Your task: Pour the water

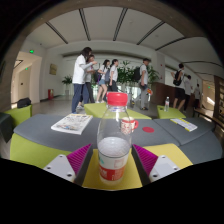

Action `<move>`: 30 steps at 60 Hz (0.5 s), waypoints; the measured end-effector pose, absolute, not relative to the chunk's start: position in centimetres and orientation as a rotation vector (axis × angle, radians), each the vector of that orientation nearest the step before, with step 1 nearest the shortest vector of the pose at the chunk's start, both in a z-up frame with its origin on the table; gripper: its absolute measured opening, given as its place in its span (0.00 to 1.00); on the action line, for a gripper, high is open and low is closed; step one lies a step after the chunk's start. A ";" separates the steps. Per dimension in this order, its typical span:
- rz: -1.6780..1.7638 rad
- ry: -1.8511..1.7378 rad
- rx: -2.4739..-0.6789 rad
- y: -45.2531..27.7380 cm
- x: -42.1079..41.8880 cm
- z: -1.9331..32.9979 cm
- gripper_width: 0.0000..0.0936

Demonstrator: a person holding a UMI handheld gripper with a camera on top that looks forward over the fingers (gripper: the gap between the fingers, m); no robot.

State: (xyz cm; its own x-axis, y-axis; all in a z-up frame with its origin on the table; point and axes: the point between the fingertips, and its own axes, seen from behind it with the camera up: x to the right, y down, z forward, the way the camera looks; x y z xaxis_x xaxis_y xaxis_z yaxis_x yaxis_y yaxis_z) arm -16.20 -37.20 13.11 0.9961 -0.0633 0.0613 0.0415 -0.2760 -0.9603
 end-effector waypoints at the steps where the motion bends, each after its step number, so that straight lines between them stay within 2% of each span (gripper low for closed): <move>1: -0.102 0.018 -1.847 -36.8 -16.1 12.9 0.84; 2: -0.104 0.021 -1.846 -36.5 -16.1 12.8 0.83; 7: -0.108 0.034 -1.822 -35.5 -16.1 12.4 0.57; 14: -0.097 0.017 -1.783 -35.3 -16.2 12.8 0.50; 20: -0.096 -0.001 -1.764 -35.1 -16.5 13.0 0.37; 23: -0.089 -0.026 -1.756 -35.1 -16.8 13.0 0.38; 24: -0.086 -0.036 -1.754 -35.1 -17.0 13.1 0.34; 30: -0.061 -0.057 -1.738 -35.2 -18.3 14.4 0.33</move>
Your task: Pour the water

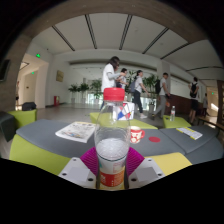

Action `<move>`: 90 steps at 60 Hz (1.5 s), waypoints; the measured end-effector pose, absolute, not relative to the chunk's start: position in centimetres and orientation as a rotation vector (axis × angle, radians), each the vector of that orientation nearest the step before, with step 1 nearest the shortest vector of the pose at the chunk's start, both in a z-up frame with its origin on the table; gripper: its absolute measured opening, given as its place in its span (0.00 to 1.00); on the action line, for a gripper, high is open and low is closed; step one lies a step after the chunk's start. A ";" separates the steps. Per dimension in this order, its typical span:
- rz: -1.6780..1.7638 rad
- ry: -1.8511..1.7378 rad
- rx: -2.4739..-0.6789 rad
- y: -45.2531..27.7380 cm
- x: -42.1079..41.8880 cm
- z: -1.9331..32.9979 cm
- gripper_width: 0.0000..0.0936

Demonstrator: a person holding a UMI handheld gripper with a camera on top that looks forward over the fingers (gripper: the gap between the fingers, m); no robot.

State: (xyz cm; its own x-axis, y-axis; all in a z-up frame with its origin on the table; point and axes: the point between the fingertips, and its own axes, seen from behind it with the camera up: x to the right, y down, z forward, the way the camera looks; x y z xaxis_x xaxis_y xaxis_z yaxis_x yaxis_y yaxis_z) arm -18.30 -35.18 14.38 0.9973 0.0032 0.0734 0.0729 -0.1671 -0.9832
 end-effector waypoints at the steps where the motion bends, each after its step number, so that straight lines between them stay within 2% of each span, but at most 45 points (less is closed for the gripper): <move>1: -0.046 -0.059 -1.735 -35.1 -18.7 14.7 0.33; 14: 0.250 -0.057 -1.648 -32.4 -25.1 22.3 0.34; 28: 0.890 0.164 -1.548 -23.8 -30.6 30.9 0.33; 35: 1.232 0.343 -1.448 -18.2 -29.2 33.8 0.33; 41: 1.473 0.528 -1.342 -13.5 -26.3 33.8 0.33; 43: 1.547 0.599 -1.304 -9.8 -24.8 32.3 0.33; 49: 1.710 0.821 -1.198 -6.3 -21.1 29.8 0.33; 52: 1.772 0.933 -1.139 -2.8 -19.0 27.4 0.33; 59: 1.856 1.102 -1.083 -2.3 -16.8 23.2 0.33; 60: 1.866 1.122 -1.077 0.1 -16.5 22.4 0.33; 68: 1.922 1.217 -1.032 0.5 -15.3 20.0 0.33; 80: 1.914 1.220 -1.091 0.3 -15.7 19.7 0.33; 82: 1.893 1.196 -1.122 -0.1 -15.8 20.1 0.33; 83: 1.884 1.172 -1.138 -3.0 -15.7 20.0 0.33; 84: 1.857 1.147 -1.168 -1.5 -15.5 20.8 0.33; 90: 1.610 0.895 -1.334 -5.5 -15.1 22.9 0.33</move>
